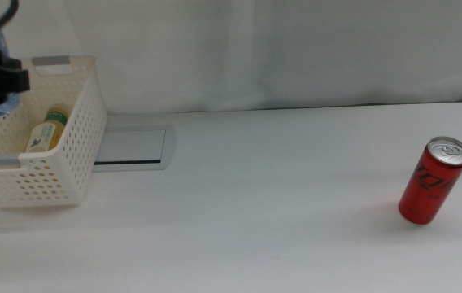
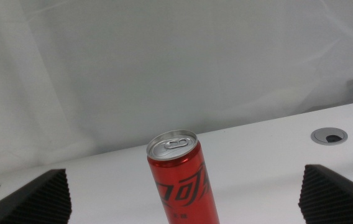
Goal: Use arms to grab the bottles and put them into the dustbin to the left of the table.
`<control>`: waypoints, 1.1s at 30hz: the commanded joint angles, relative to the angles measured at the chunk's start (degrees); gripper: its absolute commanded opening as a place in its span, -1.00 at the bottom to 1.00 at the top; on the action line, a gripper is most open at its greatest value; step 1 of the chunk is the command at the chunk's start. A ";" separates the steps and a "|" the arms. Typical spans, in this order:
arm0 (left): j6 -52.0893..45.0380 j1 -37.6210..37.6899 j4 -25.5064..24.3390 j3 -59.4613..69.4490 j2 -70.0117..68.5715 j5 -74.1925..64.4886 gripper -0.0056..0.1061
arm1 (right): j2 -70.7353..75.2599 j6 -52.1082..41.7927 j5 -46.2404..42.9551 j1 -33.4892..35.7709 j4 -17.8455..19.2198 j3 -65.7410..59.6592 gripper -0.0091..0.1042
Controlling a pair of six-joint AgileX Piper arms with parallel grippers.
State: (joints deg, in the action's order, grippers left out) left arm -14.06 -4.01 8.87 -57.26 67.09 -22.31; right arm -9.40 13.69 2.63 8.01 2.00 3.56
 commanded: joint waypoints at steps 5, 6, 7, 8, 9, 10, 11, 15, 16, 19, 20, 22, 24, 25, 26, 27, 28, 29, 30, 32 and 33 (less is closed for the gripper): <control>14.06 -0.17 -12.99 -14.15 9.08 -10.88 -0.95 | 0.00 -0.19 -0.40 0.11 0.49 -0.26 0.93; 16.03 -0.17 -14.92 -16.00 10.25 -12.19 -0.95 | 0.00 -0.19 -0.40 0.11 0.49 -0.26 0.93; 17.56 -0.17 -16.84 -18.30 11.73 -13.85 -0.95 | 0.00 -0.19 -0.40 0.11 0.49 -0.26 0.93; 18.45 -0.17 -18.37 -20.48 13.29 -15.28 -0.95 | 0.00 -0.19 -0.40 0.11 0.49 -0.26 0.93; 18.87 -0.17 -19.10 -22.49 14.55 -16.45 -0.95 | 0.00 -0.19 -0.40 0.11 0.38 -0.26 0.93; 18.87 -0.17 -18.96 -24.28 16.19 -17.35 -0.95 | 0.00 -0.19 -0.40 0.11 0.38 -0.26 0.93; 18.87 -0.30 -18.82 -25.74 17.86 -17.95 -0.95 | 0.00 -0.19 -0.40 0.11 0.38 -0.26 0.93; 20.08 -2.18 -16.46 -28.91 24.19 -19.02 -0.95 | 0.00 -0.19 -0.40 0.11 0.38 -0.26 0.93; 19.36 -3.65 -12.96 -29.58 26.97 -18.80 -0.95 | 0.00 -0.19 -0.40 0.11 0.38 -0.26 0.93; 18.34 -5.36 -10.40 -29.94 31.50 -18.38 -0.95 | 0.00 -0.19 -0.40 0.11 0.38 -0.26 0.93; 17.88 -5.48 -9.79 -29.94 32.59 -18.38 -0.95 | 0.00 -0.19 -0.40 0.11 0.38 -0.26 0.93; 16.09 -5.64 -7.91 -29.94 35.28 -18.38 -0.95 | 0.00 -0.19 -0.40 0.11 0.38 -0.26 0.93; 14.88 -5.64 -6.74 -29.94 37.97 -18.38 -0.95 | 0.00 -0.19 -0.40 0.11 0.38 -0.26 0.93; 14.63 -5.64 -5.87 -29.94 39.21 -18.38 -0.95 | 0.00 -0.19 -0.40 0.11 0.38 -0.26 0.93; 14.56 -5.64 -5.31 -29.94 40.08 -18.49 -0.95 | 0.00 -0.19 -0.40 0.11 0.38 -0.26 0.93; 14.56 -5.64 -5.00 -29.94 41.14 -18.36 -0.95 | 0.00 -0.19 -0.40 0.11 0.38 -0.26 0.93; 14.56 -5.64 -5.03 -29.94 42.02 -18.26 -0.95 | 0.00 -0.19 -0.40 0.11 0.38 -0.26 0.93; 14.56 -5.64 -5.03 -29.94 42.66 -18.15 -0.95 | 0.00 -0.19 -0.40 0.11 0.38 -0.26 0.93; 14.56 -5.64 -5.03 -29.94 43.33 -18.15 -0.95 | 0.00 -0.19 -0.40 0.11 0.38 -0.26 0.93; 14.06 -5.64 -5.03 -29.94 44.03 -18.15 -0.95 | 0.00 -0.19 -0.40 0.11 0.38 -0.26 0.93; 14.06 -5.64 -5.03 -29.94 44.30 -17.83 -0.95 | 0.00 -0.19 -0.40 0.11 0.38 -0.26 0.93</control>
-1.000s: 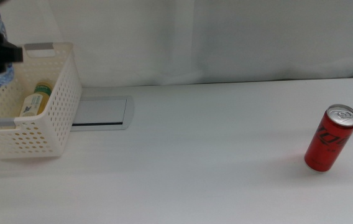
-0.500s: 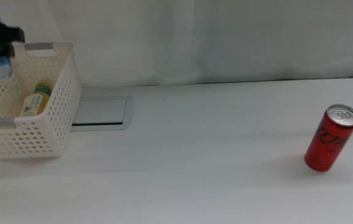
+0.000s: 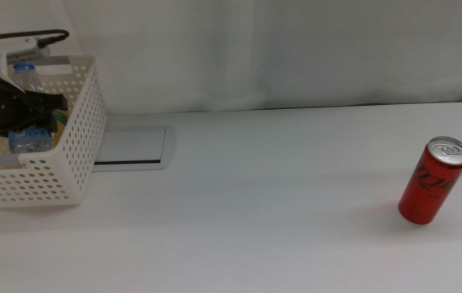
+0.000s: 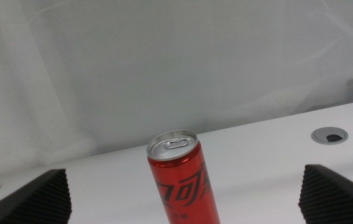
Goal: Use arms to grab the bottles and put them into the dustbin to the left of the table.
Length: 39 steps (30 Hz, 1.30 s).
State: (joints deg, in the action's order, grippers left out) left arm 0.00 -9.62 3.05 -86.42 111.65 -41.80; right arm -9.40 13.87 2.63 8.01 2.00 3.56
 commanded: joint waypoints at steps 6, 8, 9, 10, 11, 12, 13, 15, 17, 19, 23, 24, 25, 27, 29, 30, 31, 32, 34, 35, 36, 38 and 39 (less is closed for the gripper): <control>0.00 -0.03 0.79 -0.78 -0.26 2.71 -0.91 | 0.00 -0.36 -0.40 0.11 0.38 -0.26 0.93; 0.00 -0.03 1.98 -0.78 -0.49 3.00 0.64 | 0.00 -0.36 -0.40 0.11 0.38 -0.26 0.93; 0.00 -0.03 2.13 -0.78 -0.71 3.11 0.76 | 0.00 -0.36 -0.40 0.11 0.38 -0.26 0.93; 0.00 -0.03 2.30 -0.78 -0.98 3.28 0.77 | 0.00 -0.36 -0.40 0.11 0.38 -0.26 0.93; 0.00 -0.03 2.30 -0.78 -1.48 3.33 0.77 | 0.00 -0.36 -0.40 0.11 0.38 -0.26 0.93; 0.00 -0.03 2.30 -0.78 -2.03 3.33 0.77 | 0.00 -0.36 -0.40 0.11 0.38 -0.26 0.93; 0.00 -0.03 2.30 -0.78 -2.73 3.49 0.77 | 0.00 -0.36 -0.40 0.11 0.38 -0.26 0.93; 0.00 -0.03 2.30 -0.78 -4.29 3.59 0.77 | 0.00 -0.36 -0.40 0.11 0.38 -0.26 0.93; 0.00 -0.03 2.30 -0.78 -6.20 3.79 0.77 | 0.00 -0.36 -0.40 0.11 0.38 -0.26 0.93; -3.22 -0.03 6.26 -0.78 -11.46 3.79 0.72 | 0.00 -0.36 -0.40 0.11 0.38 -0.26 0.93; -8.07 0.32 11.24 -0.78 -17.19 3.68 0.69 | 0.00 -0.36 -0.40 0.11 0.38 -0.26 0.93; -8.56 0.48 11.66 -0.78 -18.47 3.54 0.69 | 0.00 -0.36 -0.40 0.11 0.38 -0.26 0.93; -8.87 0.48 12.07 -0.78 -20.01 3.43 0.69 | 0.00 -0.36 -0.40 0.11 0.38 -0.26 0.93; -9.36 0.58 12.60 -0.78 -22.96 2.52 0.69 | 0.00 -0.36 -0.40 0.11 0.38 -0.26 0.93; -9.64 0.58 12.60 -0.78 -26.26 1.07 0.69 | 0.00 -0.36 -0.40 0.11 0.38 -0.26 0.93; -9.64 0.58 12.60 -0.78 -27.92 0.29 0.69 | 0.00 -0.36 -0.40 0.11 0.38 -0.26 0.93; -9.64 0.58 12.60 -0.78 -29.55 0.01 0.69 | 0.00 -0.36 -0.40 0.11 0.38 -0.26 0.93; -9.76 0.73 12.60 -0.78 -31.13 -0.41 0.69 | 0.00 -0.36 -0.40 0.11 0.38 -0.26 0.93; -10.05 1.95 10.66 -0.78 -33.85 -0.82 0.69 | 0.00 -0.36 -0.40 0.11 0.38 -0.26 0.93; -9.92 3.06 8.79 -0.78 -35.30 -0.99 0.69 | 0.00 -0.36 -0.51 0.11 0.38 -0.26 0.93; -9.51 4.58 6.71 -0.78 -36.62 -1.41 0.68 | 0.00 -0.36 -0.69 0.11 0.38 -0.26 0.93; -7.46 8.00 1.64 -0.78 -38.90 -1.85 0.62 | 0.00 -0.36 -0.99 0.11 0.38 -0.26 0.93; -5.92 10.29 -1.72 -0.78 -40.09 -2.18 0.57 | 0.00 -0.36 -1.11 0.11 0.38 -0.26 0.93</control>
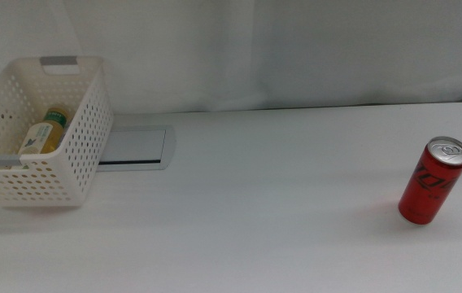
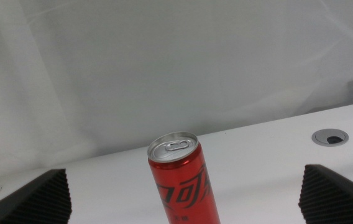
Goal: Use arms to grab the bottles and put them into the dustbin to the left of the table.
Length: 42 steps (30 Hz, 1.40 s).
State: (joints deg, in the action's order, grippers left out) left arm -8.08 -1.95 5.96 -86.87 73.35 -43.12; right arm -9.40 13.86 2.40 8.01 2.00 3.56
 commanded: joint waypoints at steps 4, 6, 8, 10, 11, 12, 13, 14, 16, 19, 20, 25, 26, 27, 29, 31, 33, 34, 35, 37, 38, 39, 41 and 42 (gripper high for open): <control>10.06 12.45 -18.77 -0.33 -6.06 -2.63 0.26 | 0.00 -0.36 -0.88 0.11 0.50 -0.26 0.93; 12.77 17.03 -24.38 -0.33 -8.02 -4.59 0.01 | 0.00 -0.36 -0.88 0.11 0.38 -0.26 0.93; 13.97 20.00 -27.18 -0.07 -9.45 -6.18 -0.25 | 0.00 -0.36 -0.88 0.11 0.38 -0.26 0.93; 14.06 21.74 -27.89 0.97 -10.94 -6.27 -0.48 | 0.00 -0.36 -0.98 0.11 0.38 -0.26 0.93; 14.06 22.17 -27.98 1.64 -11.58 -6.27 -0.60 | 0.00 -0.36 -0.99 0.11 0.38 -0.26 0.93; 14.20 22.13 -27.98 2.40 -12.07 -6.27 -0.72 | 0.00 -0.36 -1.09 0.11 0.38 -0.26 0.93; 14.55 22.13 -27.98 2.98 -12.36 -6.17 -0.82 | 0.00 -0.36 -1.22 0.11 0.38 -0.26 0.93; 15.08 22.13 -27.98 3.88 -12.68 -6.17 -0.94 | 0.00 -0.36 -1.44 0.11 0.38 -0.26 0.93; 15.20 22.13 -27.54 5.29 -13.14 -6.17 -0.95 | 0.00 -0.36 -1.94 0.11 0.38 -0.26 0.93; 14.98 22.13 -23.31 7.47 -13.92 -5.06 -0.95 | 0.00 1.24 -2.40 0.11 -0.39 -0.26 0.93; 13.95 22.13 -21.53 8.41 -14.03 -4.45 -0.95 | 0.00 1.63 -2.40 0.11 -1.19 -0.26 0.93; 5.49 24.90 -12.54 15.35 -15.20 0.15 -0.93 | -0.35 2.48 6.23 0.11 -3.30 4.91 0.93; 4.96 26.16 -12.94 16.53 -15.52 0.82 -0.90 | -0.68 1.06 8.65 0.11 -3.02 6.73 0.93; 4.74 27.13 -13.03 17.44 -15.75 1.42 -0.87 | -1.33 -0.77 12.72 0.11 -2.31 9.47 0.93; 4.59 29.41 -13.03 19.34 -15.98 2.55 -0.74 | -3.67 -2.62 22.02 0.11 -0.08 15.55 0.93; 4.48 31.36 -13.03 20.46 -15.98 2.64 -0.57 | -6.86 -2.76 30.15 0.11 1.52 21.32 0.93; 4.48 33.06 -13.03 21.64 -15.98 2.64 -0.31 | -9.85 -2.90 35.23 0.11 2.53 25.35 0.93; 4.48 33.98 -12.89 22.28 -15.98 2.81 -0.15 | -11.56 -3.48 37.22 0.11 2.52 27.16 0.93; 4.48 34.79 -12.89 22.94 -15.98 2.94 0.01 | -12.93 -4.34 38.47 0.11 2.52 28.37 0.93; 4.48 36.18 -13.01 24.14 -15.98 3.67 0.27 | -16.48 -6.63 39.94 0.11 1.38 30.34 0.93; 4.59 36.84 -13.01 24.76 -15.98 4.06 0.40 | -18.24 -7.50 40.06 0.11 0.29 30.87 0.93; 4.59 37.29 -13.01 25.22 -15.98 4.52 0.48 | -20.00 -9.36 40.19 0.11 -1.24 31.16 0.93; 4.59 38.06 -12.73 26.26 -15.98 5.63 0.63 | -23.11 -11.56 40.19 0.11 -3.90 31.16 0.93; 4.59 38.53 -12.61 26.56 -15.98 5.73 0.66 | -24.77 -12.54 40.08 0.11 -4.74 30.89 0.93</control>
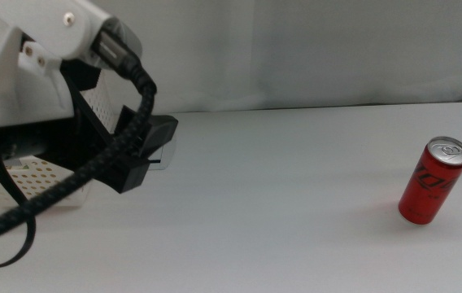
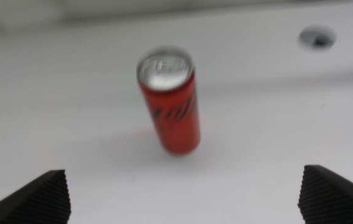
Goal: Use arms to grab the bottles and put them into the dustbin to the left of the table.
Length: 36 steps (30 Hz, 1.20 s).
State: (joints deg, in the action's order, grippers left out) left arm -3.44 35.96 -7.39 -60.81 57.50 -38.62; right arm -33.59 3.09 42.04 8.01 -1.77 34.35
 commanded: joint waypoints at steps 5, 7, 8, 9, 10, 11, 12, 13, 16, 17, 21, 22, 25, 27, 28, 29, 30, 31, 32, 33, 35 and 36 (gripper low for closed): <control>-0.05 0.79 0.73 0.61 -0.13 2.33 0.66 | -8.36 -3.09 -5.07 0.11 -2.38 -3.71 0.93; -0.05 0.79 0.73 0.61 -0.13 2.57 0.66 | -9.39 -3.73 -9.02 0.11 -4.12 -6.46 0.93; -0.05 0.79 0.73 0.61 -0.13 2.57 0.66 | -9.54 -3.86 -11.11 0.11 -5.10 -8.22 0.93; -0.05 0.79 0.73 0.61 -0.13 2.65 0.66 | -9.54 -4.65 -13.42 0.11 -5.94 -10.08 0.93; -0.05 0.79 0.73 0.61 -0.13 2.79 0.66 | -9.54 -4.82 -15.63 0.11 -6.22 -11.55 0.93; -0.05 0.79 0.73 0.61 -0.03 2.92 0.66 | -9.42 -4.95 -18.12 0.11 -6.31 -12.40 0.93; -0.05 0.79 0.73 0.61 -0.03 2.92 0.66 | -9.27 -4.95 -20.65 0.11 -6.16 -12.76 0.93; -0.05 0.79 0.75 0.61 -0.03 3.06 0.66 | -9.27 -4.95 -22.32 0.11 -6.16 -13.33 0.93; -0.05 0.79 0.75 0.61 -0.03 3.14 0.66 | -9.53 -5.06 -29.53 0.50 -6.48 -16.67 0.93; -0.05 0.79 0.75 0.61 -0.03 3.29 0.66 | -9.53 -5.06 -32.82 0.81 -6.48 -18.18 0.93; -0.05 0.79 0.75 0.61 -0.03 3.53 0.66 | -9.53 -5.06 -42.04 2.66 -5.94 -23.28 0.93; -0.05 0.79 0.75 0.61 -0.03 3.53 0.66 | -9.53 -5.06 -43.80 3.00 -5.94 -24.31 0.93; -0.05 0.79 0.75 0.61 0.18 3.53 0.66 | -10.77 -5.27 -46.38 3.50 -5.71 -26.19 0.93; -0.05 0.79 0.75 0.61 0.47 3.63 0.66 | -12.78 -5.46 -47.53 3.50 -5.25 -26.18 0.93; -0.05 0.79 0.75 0.61 0.77 3.63 0.66 | -14.28 -5.71 -48.52 3.50 -5.25 -26.18 0.93; -0.05 0.79 0.75 0.61 0.96 3.63 0.66 | -16.06 -5.68 -49.38 3.50 -5.25 -26.18 0.93; -0.05 0.79 0.75 0.61 1.08 3.63 0.66 | -17.62 -5.79 -50.55 3.50 -5.25 -26.18 0.93; -0.05 0.79 0.75 0.61 1.18 3.63 0.66 | -19.76 -6.13 -52.29 3.50 -5.25 -26.18 0.93; -0.05 0.79 0.75 0.61 1.33 3.63 0.66 | -22.01 -6.13 -54.02 3.50 -5.25 -26.18 0.93; -0.05 0.79 0.75 0.61 1.51 3.63 0.66 | -24.20 -6.13 -55.53 3.50 -5.35 -26.18 0.93; -0.05 0.79 0.75 0.61 1.63 3.63 0.66 | -28.27 -6.13 -59.25 3.50 -5.35 -26.18 0.93; -0.05 0.79 0.75 0.61 1.63 3.75 0.66 | -29.72 -6.13 -60.89 3.50 -5.35 -26.18 0.93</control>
State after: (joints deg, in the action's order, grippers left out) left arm -3.53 36.45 -7.17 -60.55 59.02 -35.69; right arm -60.41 -2.47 -14.80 11.26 -7.74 8.44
